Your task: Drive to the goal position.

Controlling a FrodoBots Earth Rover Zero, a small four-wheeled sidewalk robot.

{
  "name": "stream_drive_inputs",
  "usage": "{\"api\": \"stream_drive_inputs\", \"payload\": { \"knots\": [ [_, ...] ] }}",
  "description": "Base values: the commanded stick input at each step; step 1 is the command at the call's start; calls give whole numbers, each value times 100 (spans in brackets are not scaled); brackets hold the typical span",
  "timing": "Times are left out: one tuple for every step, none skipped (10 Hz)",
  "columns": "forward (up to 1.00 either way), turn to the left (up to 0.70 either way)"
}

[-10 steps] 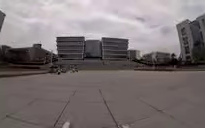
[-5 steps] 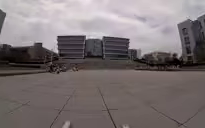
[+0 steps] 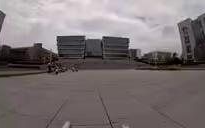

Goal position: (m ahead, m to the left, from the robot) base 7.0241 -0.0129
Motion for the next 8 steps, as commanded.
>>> {"api": "stream_drive_inputs", "payload": {
  "knots": [
    [70, 0],
    [70, 0],
    [70, 0],
    [70, 0],
    [70, 0],
    [70, 0],
    [70, 0],
    [70, 0]
  ]
}}
